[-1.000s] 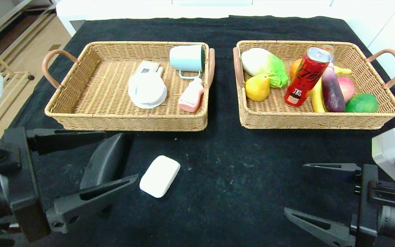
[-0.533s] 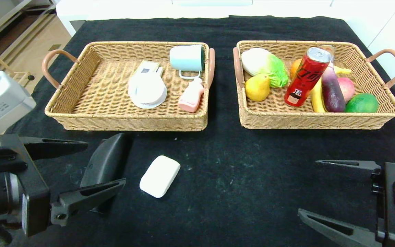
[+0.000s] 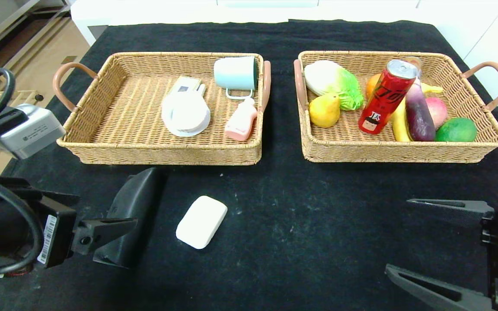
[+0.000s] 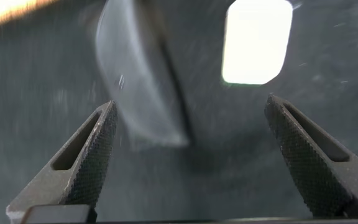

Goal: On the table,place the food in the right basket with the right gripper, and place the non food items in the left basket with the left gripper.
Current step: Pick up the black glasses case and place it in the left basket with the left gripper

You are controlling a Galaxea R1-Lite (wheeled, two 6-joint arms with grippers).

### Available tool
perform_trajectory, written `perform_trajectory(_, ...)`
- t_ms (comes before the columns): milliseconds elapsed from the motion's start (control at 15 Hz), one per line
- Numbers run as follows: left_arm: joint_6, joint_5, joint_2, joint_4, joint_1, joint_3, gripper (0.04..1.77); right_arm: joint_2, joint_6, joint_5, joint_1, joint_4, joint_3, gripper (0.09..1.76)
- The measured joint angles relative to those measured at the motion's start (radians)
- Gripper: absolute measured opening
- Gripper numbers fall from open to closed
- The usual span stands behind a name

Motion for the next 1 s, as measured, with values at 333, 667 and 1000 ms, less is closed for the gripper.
perform_trajectory(333,-0.142,0.102,0.115,0.064,0.026,-0.065,1.72,-0.003,-0.001,-0.003,0.001,-0.001,0.002,1.7)
perform_trajectory(667,-0.157,0.102,0.219,0.054,0.085,-0.083,1.72,-0.004,-0.002,-0.003,0.0,-0.001,0.003,1.71)
perform_trajectory(1000,-0.156,-0.003,0.241,0.054,0.133,-0.074,1.72,-0.003,-0.001,-0.003,0.0,-0.003,0.003,1.71)
